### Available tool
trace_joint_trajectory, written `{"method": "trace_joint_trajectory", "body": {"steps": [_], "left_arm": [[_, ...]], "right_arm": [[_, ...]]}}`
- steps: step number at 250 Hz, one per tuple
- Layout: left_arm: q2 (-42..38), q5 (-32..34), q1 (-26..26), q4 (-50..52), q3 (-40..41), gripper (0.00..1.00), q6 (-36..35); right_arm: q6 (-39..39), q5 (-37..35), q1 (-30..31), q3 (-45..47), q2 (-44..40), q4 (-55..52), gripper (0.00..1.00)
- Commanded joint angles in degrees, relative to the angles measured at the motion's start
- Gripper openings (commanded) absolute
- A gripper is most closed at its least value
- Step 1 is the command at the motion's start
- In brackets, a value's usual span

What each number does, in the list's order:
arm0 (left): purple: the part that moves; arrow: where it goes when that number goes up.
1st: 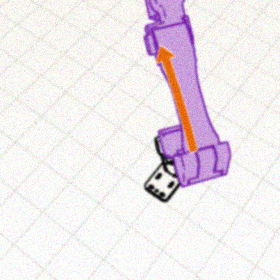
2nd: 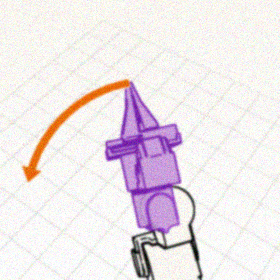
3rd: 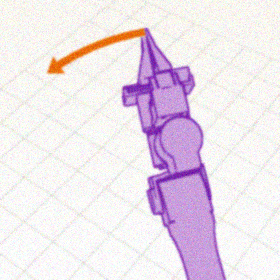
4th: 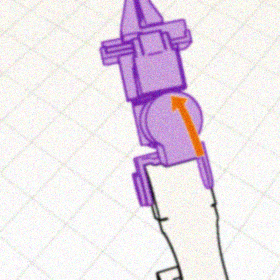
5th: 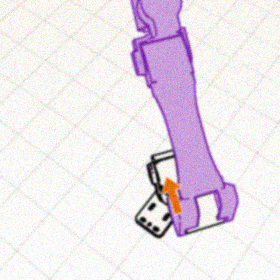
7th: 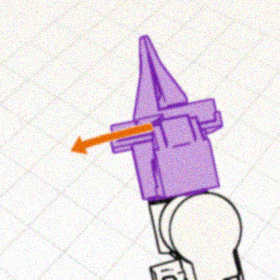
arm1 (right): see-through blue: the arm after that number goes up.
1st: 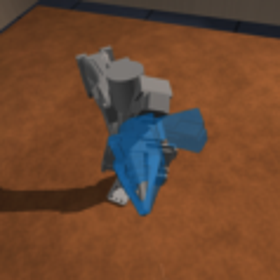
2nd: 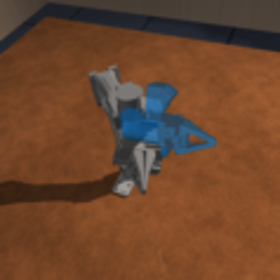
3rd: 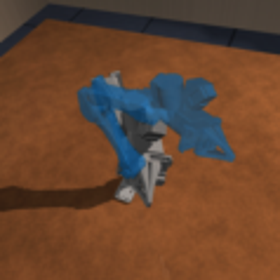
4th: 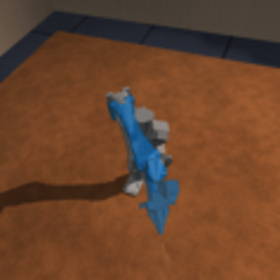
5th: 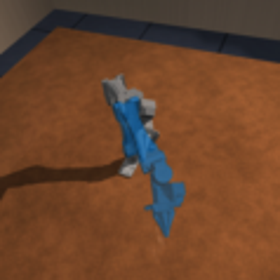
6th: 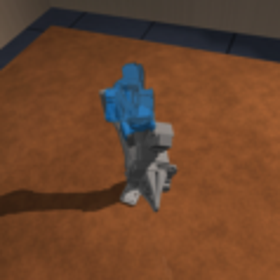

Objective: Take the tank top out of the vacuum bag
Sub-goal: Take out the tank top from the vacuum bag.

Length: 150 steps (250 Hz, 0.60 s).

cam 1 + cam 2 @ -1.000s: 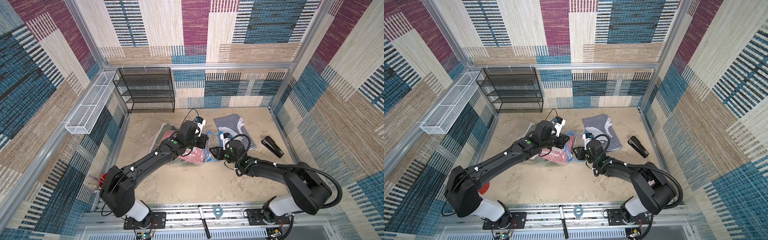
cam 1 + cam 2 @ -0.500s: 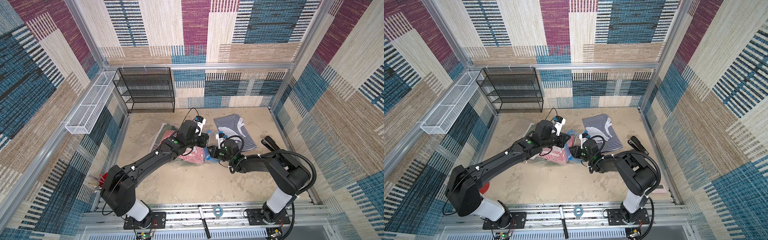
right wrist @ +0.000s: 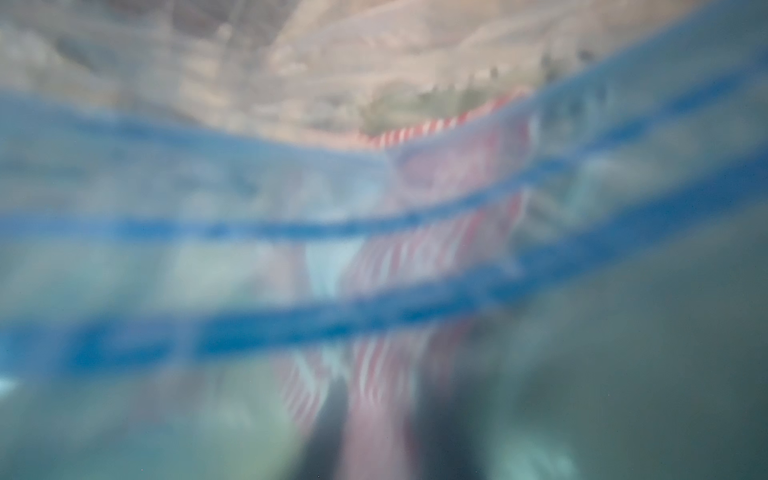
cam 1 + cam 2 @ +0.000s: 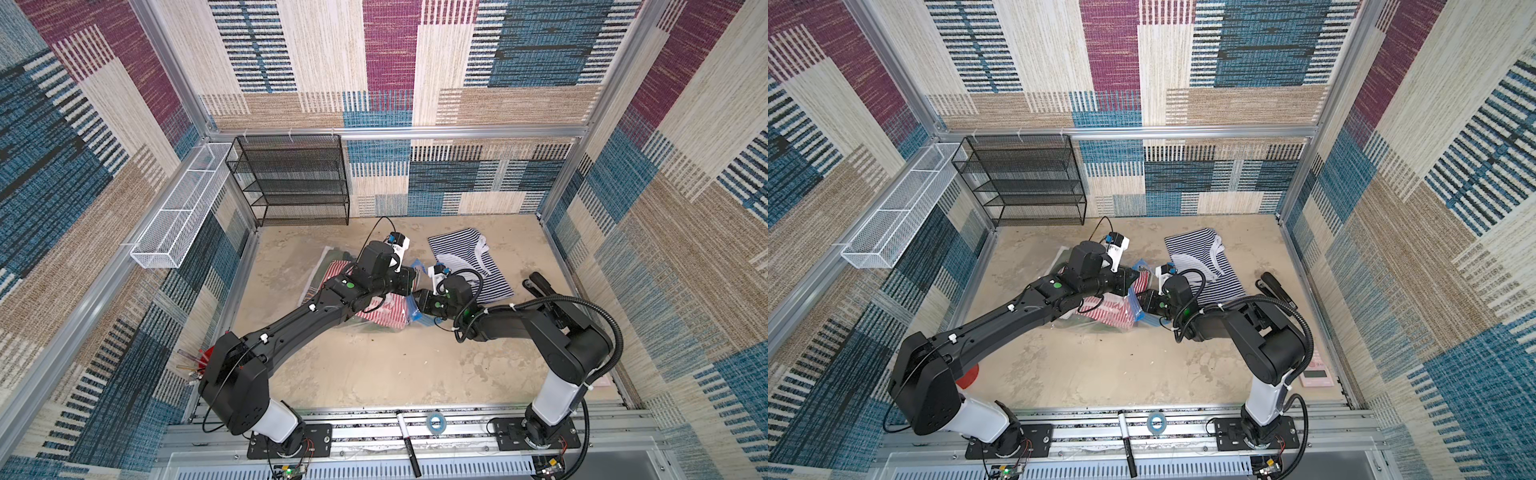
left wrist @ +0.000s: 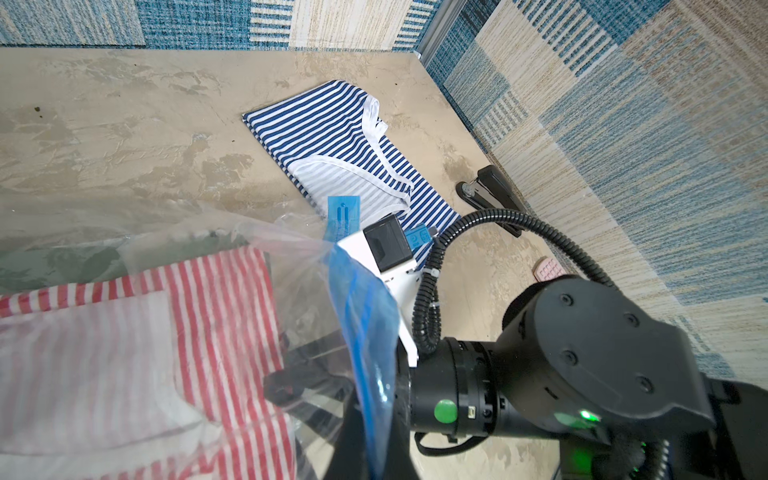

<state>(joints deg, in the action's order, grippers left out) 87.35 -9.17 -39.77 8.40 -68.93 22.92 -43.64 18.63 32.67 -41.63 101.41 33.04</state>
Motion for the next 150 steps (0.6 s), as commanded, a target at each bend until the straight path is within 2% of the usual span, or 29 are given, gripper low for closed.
{"method": "trace_joint_trajectory", "body": {"steps": [1, 150], "left_arm": [[-0.42, -0.15, 0.07, -1.71, 0.61, 0.00, 0.90], [-0.87, 0.03, 0.05, -1.98, 1.43, 0.00, 0.33]], "right_arm": [[1.63, -2.18, -0.24, -0.67, -0.51, -4.07, 0.30], [1.75, 1.41, -0.23, -4.39, 3.05, -3.08, 0.28]]}}
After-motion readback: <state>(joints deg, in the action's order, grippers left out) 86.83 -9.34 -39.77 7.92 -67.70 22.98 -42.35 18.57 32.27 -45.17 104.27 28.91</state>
